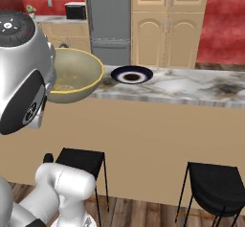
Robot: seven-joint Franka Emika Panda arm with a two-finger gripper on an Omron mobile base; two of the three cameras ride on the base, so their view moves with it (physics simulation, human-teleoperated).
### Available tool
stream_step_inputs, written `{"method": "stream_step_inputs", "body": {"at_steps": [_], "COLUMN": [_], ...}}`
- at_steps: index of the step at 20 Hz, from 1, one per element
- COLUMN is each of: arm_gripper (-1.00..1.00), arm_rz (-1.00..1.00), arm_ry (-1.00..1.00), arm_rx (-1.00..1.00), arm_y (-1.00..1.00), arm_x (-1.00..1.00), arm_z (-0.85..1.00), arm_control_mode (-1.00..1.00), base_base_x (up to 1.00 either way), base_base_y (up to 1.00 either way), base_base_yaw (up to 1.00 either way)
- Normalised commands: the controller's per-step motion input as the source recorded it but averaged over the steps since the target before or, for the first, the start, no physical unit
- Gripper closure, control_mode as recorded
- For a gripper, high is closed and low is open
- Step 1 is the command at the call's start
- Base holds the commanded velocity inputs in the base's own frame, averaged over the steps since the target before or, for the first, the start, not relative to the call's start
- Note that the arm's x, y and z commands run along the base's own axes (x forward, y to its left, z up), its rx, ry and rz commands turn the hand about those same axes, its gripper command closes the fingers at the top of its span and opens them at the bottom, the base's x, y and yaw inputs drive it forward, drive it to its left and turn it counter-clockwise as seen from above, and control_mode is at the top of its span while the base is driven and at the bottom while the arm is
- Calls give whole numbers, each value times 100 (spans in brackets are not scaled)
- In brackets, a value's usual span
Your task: Move the bowls from the cabinet to the plates on the dining table.
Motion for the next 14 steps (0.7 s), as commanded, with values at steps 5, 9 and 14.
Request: {"method": "stream_step_inputs", "body": {"at_steps": [5,9,14], "arm_gripper": [100,100,100], "arm_rz": [0,0,0], "arm_ry": [0,0,0], "arm_rx": [0,0,0], "arm_y": [0,0,0], "arm_x": [0,0,0], "arm_z": [0,0,0], "arm_control_mode": [100,100,100], "base_base_x": [37,0,0], "base_base_y": [14,0,0], "base_base_yaw": [-4,0,0]}}
